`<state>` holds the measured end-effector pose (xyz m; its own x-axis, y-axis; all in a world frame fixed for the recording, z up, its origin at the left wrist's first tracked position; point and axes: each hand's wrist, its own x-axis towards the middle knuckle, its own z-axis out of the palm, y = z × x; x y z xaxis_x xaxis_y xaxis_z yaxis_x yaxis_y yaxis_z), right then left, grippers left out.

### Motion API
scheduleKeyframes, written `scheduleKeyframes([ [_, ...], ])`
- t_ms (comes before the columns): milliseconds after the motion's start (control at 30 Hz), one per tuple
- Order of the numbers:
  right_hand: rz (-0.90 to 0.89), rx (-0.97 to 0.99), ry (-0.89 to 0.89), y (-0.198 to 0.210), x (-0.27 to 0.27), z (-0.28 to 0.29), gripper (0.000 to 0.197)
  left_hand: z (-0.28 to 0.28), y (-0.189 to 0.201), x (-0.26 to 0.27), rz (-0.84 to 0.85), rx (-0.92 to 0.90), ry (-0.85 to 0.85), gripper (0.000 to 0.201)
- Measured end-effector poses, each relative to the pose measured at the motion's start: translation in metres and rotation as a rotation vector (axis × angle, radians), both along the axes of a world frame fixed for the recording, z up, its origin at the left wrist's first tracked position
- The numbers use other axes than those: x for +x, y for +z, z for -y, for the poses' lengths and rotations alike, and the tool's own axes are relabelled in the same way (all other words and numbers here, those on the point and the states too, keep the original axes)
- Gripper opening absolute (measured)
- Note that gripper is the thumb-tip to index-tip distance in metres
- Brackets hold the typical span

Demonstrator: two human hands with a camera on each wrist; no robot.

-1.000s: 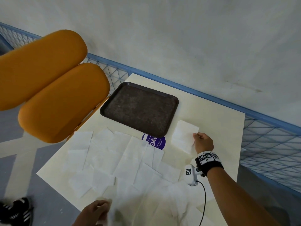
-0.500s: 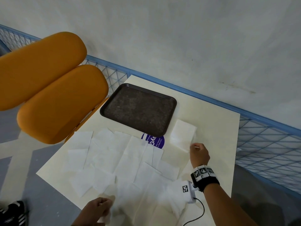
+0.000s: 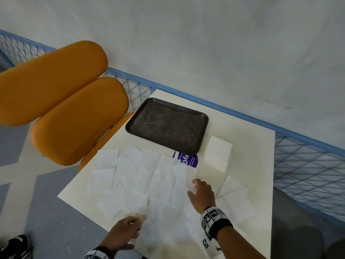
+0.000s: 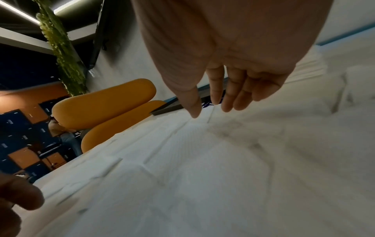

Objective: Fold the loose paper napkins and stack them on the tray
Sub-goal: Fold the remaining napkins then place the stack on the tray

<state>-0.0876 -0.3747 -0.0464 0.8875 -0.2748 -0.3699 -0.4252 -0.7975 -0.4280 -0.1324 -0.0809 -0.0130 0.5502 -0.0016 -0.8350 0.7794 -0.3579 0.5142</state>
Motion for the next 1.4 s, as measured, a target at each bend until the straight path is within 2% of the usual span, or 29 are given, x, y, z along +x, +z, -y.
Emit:
scheduleKeyframes([
  [133, -0.061, -0.071, 0.049, 0.000, 0.007, -0.018, 0.053, -0.019, 0.004, 0.005, 0.040, -0.055, 0.041, 0.020],
  [367, -0.142, -0.229, 0.062, -0.001, 0.011, -0.032, 0.034, -0.041, 0.004, 0.010, 0.125, -0.093, -0.006, 0.015],
  [533, -0.015, -0.205, 0.105, 0.012, 0.006, -0.032, 0.019, -0.051, 0.009, 0.014, 0.199, -0.104, -0.084, 0.012],
  [700, 0.122, -0.046, 0.294, 0.054, 0.010, -0.035, 0.016, -0.042, 0.028, 0.026, 0.495, -0.041, -0.147, 0.014],
  [800, 0.203, 0.118, 0.321, 0.093, 0.012, -0.040, 0.011, -0.031, 0.037, 0.038, 0.603, -0.156, -0.207, 0.039],
  [867, 0.211, 0.172, 0.356, 0.123, 0.013, -0.043, 0.013, -0.020, 0.045, 0.047, 0.612, -0.206, -0.328, 0.062],
  [933, 0.220, 0.197, 0.395, 0.151, 0.015, -0.043, 0.015, -0.007, 0.052, 0.056, 0.640, -0.168, -0.459, 0.078],
  [1000, 0.248, 0.228, 0.410, 0.179, 0.017, -0.042, 0.015, 0.006, 0.064, 0.064, 0.673, -0.152, -0.492, 0.083],
  [1067, 0.269, 0.260, 0.431, 0.205, 0.018, -0.041, 0.014, 0.017, 0.078, 0.070, 0.692, -0.218, -0.471, 0.073],
  [1200, 0.319, 0.313, 0.422, 0.251, 0.018, -0.039, 0.010, 0.038, 0.110, 0.067, 0.714, -0.385, -0.439, 0.031],
  [1233, 0.344, 0.305, 0.410, 0.259, 0.018, -0.038, 0.010, 0.040, 0.116, 0.064, 0.712, -0.416, -0.411, 0.027],
  [1300, 0.389, 0.296, 0.365, 0.271, 0.017, -0.035, 0.010, 0.043, 0.125, 0.059, 0.696, -0.474, -0.357, 0.034],
  [1400, 0.453, 0.303, 0.270, 0.279, 0.016, -0.032, 0.008, 0.042, 0.139, 0.052, 0.678, -0.521, -0.352, 0.035],
])
